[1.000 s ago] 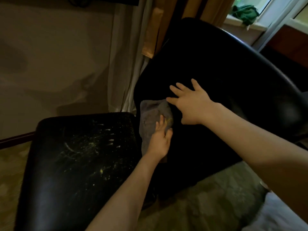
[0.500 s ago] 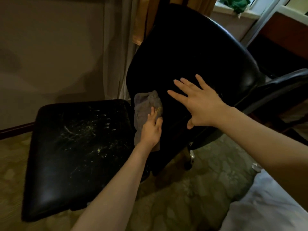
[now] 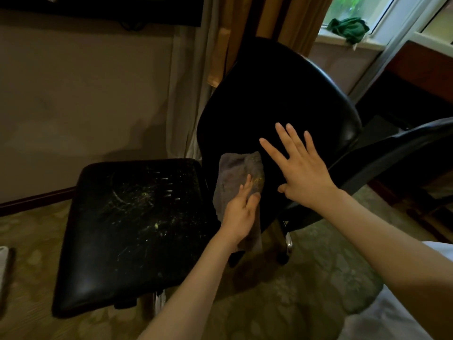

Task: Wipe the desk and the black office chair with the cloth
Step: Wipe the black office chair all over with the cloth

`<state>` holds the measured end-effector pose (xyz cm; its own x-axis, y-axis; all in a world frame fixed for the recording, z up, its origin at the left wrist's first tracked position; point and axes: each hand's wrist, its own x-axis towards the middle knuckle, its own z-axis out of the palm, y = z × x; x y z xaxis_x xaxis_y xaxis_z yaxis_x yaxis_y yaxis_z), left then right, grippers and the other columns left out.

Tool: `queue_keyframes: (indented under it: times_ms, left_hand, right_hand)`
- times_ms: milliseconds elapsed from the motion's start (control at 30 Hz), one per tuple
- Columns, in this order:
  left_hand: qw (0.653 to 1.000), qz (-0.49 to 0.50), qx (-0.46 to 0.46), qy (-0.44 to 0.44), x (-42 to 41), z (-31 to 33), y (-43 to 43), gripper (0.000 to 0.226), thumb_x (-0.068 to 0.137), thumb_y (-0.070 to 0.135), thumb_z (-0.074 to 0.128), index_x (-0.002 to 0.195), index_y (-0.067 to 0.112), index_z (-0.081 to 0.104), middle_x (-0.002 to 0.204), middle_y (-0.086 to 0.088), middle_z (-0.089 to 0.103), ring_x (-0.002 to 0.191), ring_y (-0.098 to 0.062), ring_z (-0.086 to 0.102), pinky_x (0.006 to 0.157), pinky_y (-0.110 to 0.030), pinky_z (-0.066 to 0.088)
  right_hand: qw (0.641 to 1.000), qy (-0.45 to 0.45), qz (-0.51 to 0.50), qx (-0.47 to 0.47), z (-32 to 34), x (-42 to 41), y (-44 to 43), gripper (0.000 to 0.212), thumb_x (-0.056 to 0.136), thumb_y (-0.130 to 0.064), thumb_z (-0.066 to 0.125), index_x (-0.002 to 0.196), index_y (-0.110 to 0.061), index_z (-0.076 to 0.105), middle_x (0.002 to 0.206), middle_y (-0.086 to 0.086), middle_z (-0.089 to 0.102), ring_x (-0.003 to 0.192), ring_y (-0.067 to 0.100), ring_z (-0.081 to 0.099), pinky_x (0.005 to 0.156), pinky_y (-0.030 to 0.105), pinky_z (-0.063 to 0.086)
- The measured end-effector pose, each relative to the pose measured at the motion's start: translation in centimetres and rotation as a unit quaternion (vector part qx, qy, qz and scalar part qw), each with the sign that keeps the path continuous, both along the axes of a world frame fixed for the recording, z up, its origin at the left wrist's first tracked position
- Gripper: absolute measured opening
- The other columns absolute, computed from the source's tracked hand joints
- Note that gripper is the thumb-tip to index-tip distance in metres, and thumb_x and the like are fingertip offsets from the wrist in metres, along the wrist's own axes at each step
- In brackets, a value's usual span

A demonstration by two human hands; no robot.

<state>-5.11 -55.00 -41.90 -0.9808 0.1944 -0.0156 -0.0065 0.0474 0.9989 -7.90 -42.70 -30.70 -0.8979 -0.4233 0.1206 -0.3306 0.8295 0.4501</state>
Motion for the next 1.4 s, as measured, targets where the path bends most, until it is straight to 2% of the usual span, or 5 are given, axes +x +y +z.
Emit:
queue_keyframes:
  times_ms: [133,433,700,1067,1400]
  left_hand:
    - [0.999,0.026,-0.027,0.011,-2.8,3.5,1.1,0.047,0.103,0.024,0.029,0.148,0.016,0.024,0.156,0.002,0.016,0.146,-0.017,0.008,0.118,-0.028,0.01]
    - [0.992,0.048,-0.054,0.099,-4.1,7.4,4.4,0.045,0.103,0.022,0.028,0.148,0.017,0.026,0.157,0.002,0.013,0.146,-0.02,0.004,0.112,-0.021,0.006]
    - [0.975,-0.018,-0.15,0.163,-1.9,8.6,6.0,0.05,0.101,0.023,0.031,0.149,0.027,0.017,0.158,0.01,0.006,0.146,-0.015,-0.006,0.114,-0.06,0.0]
    - [0.965,-0.099,-0.193,0.15,1.0,3.6,1.5,0.047,0.102,0.019,0.034,0.147,0.021,0.023,0.154,0.014,0.006,0.144,-0.01,-0.002,0.11,-0.017,0.008]
    - [0.989,-0.071,-0.104,0.071,3.2,-1.5,-0.1,0.049,0.101,0.02,0.036,0.147,0.022,0.017,0.157,0.003,0.01,0.143,-0.012,-0.008,0.106,-0.014,0.01]
  right_hand:
    - [0.993,0.102,0.005,-0.064,2.9,0.5,1.6,0.106,0.058,-0.017,0.084,0.148,-0.015,0.028,0.155,0.022,0.016,0.143,0.038,0.012,0.111,0.053,0.002]
    - [0.973,0.009,-0.108,-0.204,4.7,0.7,3.7,0.113,0.079,-0.038,0.073,0.15,-0.011,-0.01,0.157,0.016,-0.013,0.145,0.031,-0.013,0.117,0.038,0.003]
    - [0.98,-0.019,-0.102,-0.168,4.4,1.4,4.7,0.119,0.076,-0.03,0.076,0.148,-0.014,-0.018,0.153,0.02,-0.022,0.142,0.035,-0.021,0.116,0.041,-0.003]
    - [0.982,-0.032,-0.162,-0.089,5.5,1.4,2.8,0.114,0.078,-0.038,0.071,0.149,-0.017,-0.015,0.151,0.028,-0.023,0.14,0.04,-0.022,0.112,0.051,-0.012]
    - [0.99,-0.133,-0.005,0.039,-3.8,2.8,-4.1,0.054,0.1,-0.037,0.027,0.15,-0.018,0.021,0.159,0.011,0.001,0.146,0.024,-0.009,0.111,0.044,-0.02]
